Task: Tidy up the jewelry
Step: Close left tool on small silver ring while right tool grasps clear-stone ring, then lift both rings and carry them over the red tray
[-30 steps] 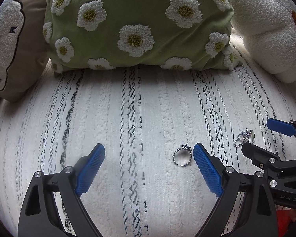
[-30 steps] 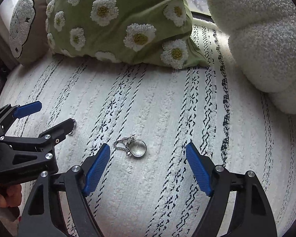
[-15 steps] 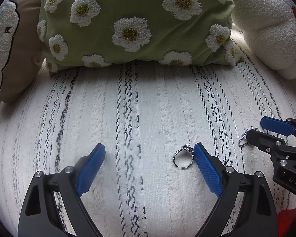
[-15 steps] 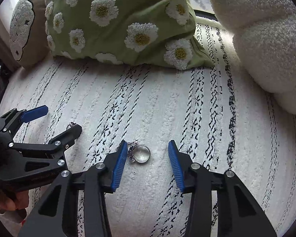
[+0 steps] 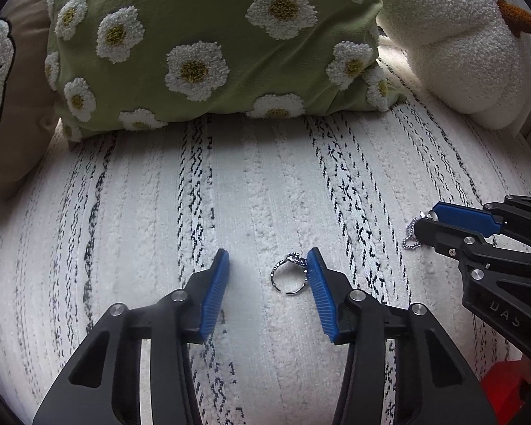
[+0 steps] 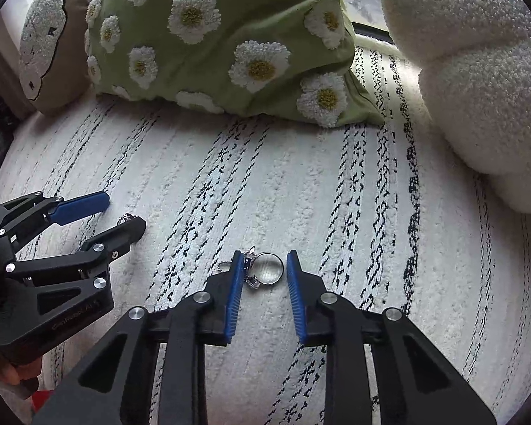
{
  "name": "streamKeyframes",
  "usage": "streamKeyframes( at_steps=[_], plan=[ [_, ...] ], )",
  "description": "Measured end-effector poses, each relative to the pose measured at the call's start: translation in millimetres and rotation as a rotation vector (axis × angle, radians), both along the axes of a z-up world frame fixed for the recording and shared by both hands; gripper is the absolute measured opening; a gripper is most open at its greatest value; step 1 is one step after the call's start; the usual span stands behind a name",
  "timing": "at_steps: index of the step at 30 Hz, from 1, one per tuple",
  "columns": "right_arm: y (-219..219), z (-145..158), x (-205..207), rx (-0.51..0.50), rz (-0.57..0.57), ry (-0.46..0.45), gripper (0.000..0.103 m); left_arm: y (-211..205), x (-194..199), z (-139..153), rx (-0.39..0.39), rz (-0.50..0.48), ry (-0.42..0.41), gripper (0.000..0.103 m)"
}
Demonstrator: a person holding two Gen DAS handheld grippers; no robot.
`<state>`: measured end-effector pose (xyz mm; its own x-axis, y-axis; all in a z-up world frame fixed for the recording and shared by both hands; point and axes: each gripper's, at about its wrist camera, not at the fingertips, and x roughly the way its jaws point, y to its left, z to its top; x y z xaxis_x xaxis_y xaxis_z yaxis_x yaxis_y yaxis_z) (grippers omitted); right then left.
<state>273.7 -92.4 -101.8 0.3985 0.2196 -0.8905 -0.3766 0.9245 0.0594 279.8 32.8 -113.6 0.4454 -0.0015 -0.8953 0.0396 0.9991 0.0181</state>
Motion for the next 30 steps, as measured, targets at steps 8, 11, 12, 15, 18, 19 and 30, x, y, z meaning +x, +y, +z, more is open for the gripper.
streamKeyframes(
  at_steps=[8, 11, 12, 15, 18, 19, 30],
  plan=[
    [3, 1, -1, -0.009, 0.009, -0.005, 0.022, -20, -2, 2, 0.013, -0.035, -0.006, 0.022],
    [4, 1, -2, -0.008, 0.010, -0.005, 0.022, -24, -7, 2, 0.014, -0.036, -0.008, 0.022],
    [4, 1, -2, -0.007, 0.009, -0.005, 0.022, -26, -6, 2, 0.013, -0.035, -0.008, 0.021],
    [3, 1, -2, -0.003, 0.010, -0.004, 0.022, -26, -8, 2, 0.014, -0.038, -0.009, 0.021],
    [2, 2, -1, 0.001, 0.010, -0.003, 0.022, -23, -9, 2, 0.013, -0.039, -0.009, 0.020],
    [2, 2, -2, 0.002, 0.011, -0.003, 0.022, -23, -9, 2, 0.012, -0.039, -0.009, 0.020],
    [0, 4, -2, 0.004, 0.010, -0.011, 0.022, -24, -8, 2, 0.007, -0.034, -0.006, 0.020]
  ],
)
